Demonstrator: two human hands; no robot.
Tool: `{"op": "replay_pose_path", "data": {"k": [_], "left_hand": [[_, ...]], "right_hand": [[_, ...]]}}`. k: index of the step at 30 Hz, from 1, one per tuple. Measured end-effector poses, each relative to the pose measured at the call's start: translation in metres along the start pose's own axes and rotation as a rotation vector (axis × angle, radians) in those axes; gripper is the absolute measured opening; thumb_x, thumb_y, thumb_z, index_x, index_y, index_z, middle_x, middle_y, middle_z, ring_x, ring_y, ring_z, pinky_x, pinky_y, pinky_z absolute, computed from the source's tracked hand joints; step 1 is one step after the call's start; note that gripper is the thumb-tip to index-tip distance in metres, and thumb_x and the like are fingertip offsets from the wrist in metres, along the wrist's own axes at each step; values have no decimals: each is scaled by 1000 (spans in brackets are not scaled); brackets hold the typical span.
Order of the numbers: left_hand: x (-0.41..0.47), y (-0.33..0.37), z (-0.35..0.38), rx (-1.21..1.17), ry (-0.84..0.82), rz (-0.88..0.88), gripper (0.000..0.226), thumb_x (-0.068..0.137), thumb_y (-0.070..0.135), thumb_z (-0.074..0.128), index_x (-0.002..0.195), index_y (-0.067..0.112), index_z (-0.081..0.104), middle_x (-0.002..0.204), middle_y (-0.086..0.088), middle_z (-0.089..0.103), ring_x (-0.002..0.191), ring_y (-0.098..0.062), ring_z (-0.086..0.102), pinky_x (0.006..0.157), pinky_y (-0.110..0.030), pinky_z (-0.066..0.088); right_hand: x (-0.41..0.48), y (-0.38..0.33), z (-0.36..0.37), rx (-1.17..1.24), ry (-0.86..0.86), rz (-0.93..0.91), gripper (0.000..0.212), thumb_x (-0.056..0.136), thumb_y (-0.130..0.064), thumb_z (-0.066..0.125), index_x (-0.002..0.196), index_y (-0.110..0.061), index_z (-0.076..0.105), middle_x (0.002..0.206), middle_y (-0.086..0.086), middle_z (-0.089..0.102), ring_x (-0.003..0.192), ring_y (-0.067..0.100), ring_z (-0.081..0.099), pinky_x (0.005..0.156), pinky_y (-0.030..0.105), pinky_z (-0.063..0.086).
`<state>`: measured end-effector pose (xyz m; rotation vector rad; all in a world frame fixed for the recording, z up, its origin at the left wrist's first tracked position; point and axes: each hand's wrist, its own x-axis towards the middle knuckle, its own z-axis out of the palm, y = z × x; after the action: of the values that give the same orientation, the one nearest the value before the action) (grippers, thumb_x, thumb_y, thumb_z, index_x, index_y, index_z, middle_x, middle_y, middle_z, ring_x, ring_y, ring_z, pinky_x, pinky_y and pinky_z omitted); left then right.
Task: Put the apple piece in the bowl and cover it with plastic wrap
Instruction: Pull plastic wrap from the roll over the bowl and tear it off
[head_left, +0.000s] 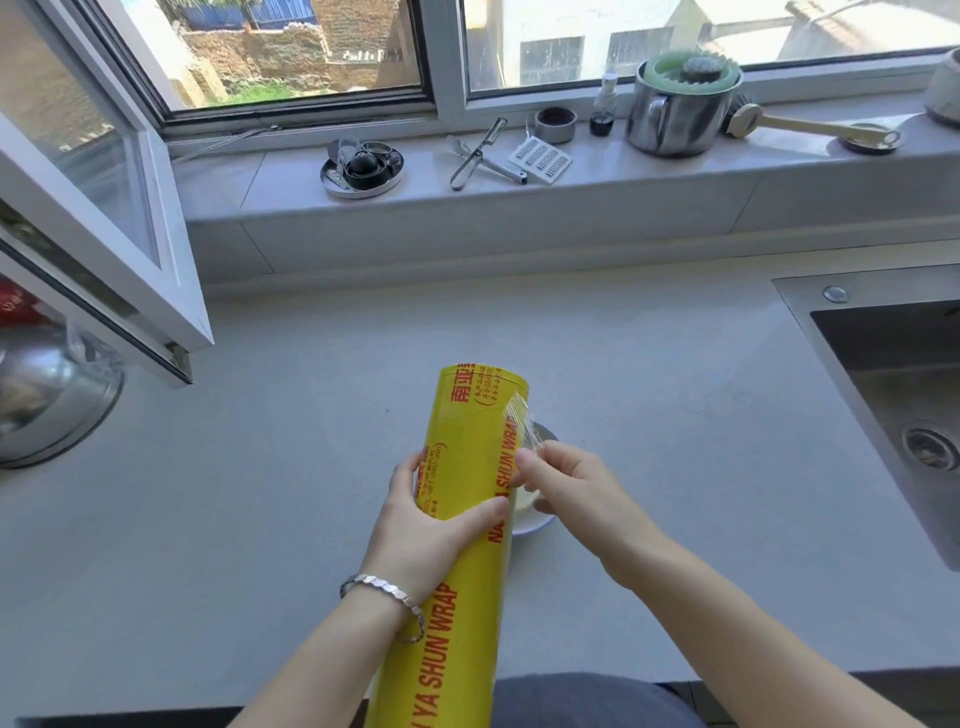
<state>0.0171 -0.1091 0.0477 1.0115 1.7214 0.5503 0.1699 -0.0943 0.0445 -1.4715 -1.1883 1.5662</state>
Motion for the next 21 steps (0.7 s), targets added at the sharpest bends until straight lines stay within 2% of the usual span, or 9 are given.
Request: {"op": "replay_pose_path", "data": {"k": [3,6,9,11,14,16,18,21], "left_hand": [[3,0,1,-31,-14,-47,93,54,48,80,133,24,36,121,-3,59,98,-23,63,79,-38,55],[6,4,-4,-6,-100,-94,90,41,58,77,119,20,52,105,-3,67,87,-22,67,75,-37,57],[10,1,-18,-55,-264,-97,100,27,63,83,114,22,55,99,-2,72,83,-23,71,73,-40,59],[10,-5,-26,-127,-421,-133,108,14,60,85,109,19,57,92,-4,75,80,-23,73,69,-37,59],[9,-12,-27,-216,-545,-255,109,15,56,87,111,12,57,90,-13,75,75,-27,72,68,-40,59],[10,-15,-25,-230,-544,-296,109,17,54,88,112,9,57,95,-19,73,77,-31,70,75,-44,58],[9,-14,-23,-229,-503,-282,102,24,50,87,112,8,57,95,-19,72,77,-32,69,75,-45,57],[9,-11,-18,-214,-332,-180,92,31,46,81,111,10,57,92,-15,73,76,-30,71,73,-45,57]], "right_hand": [[4,3,2,-39,26,26,22,90,-25,51,82,-6,57,74,4,53,69,13,46,68,29,40],[9,4,4,39,42,40,24,91,-23,51,71,-10,50,63,0,59,63,15,53,69,32,49],[15,0,1,81,93,26,29,93,-23,48,67,-9,49,51,-6,58,54,13,53,63,27,49],[21,-2,-3,112,139,20,32,94,-22,46,64,-11,48,52,-4,56,53,13,52,65,30,50],[28,-3,-5,111,139,43,30,94,-23,45,66,-14,43,58,2,53,50,11,51,65,31,49],[30,-2,-7,90,103,78,25,94,-23,46,71,-15,41,59,2,49,43,4,49,58,25,48],[30,-3,-10,168,22,132,19,92,-23,50,76,-17,41,56,-1,46,39,3,45,50,20,44],[28,-4,-18,264,-120,207,12,86,-21,60,84,-17,49,52,-6,45,40,5,41,46,18,40]]}}
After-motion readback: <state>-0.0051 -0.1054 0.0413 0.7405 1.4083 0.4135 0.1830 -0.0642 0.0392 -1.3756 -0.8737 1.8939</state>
